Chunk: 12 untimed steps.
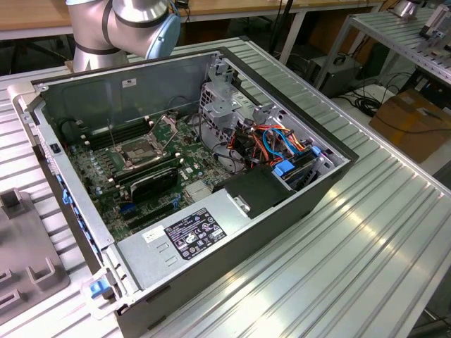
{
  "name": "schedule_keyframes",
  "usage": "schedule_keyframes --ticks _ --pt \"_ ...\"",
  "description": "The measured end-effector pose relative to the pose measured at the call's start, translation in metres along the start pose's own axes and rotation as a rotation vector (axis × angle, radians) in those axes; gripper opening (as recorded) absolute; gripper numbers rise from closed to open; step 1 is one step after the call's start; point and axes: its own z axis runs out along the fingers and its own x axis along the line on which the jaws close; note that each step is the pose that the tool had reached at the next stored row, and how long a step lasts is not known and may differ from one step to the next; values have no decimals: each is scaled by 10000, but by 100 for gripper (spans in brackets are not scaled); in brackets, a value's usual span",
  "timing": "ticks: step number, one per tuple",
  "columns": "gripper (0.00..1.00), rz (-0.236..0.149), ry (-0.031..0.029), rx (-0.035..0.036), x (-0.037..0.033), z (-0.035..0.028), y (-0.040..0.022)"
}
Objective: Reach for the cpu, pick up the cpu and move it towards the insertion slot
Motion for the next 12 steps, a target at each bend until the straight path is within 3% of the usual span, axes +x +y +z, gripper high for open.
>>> schedule_keyframes --ticks 12 --pt "55 0 3 1 1 -35 0"
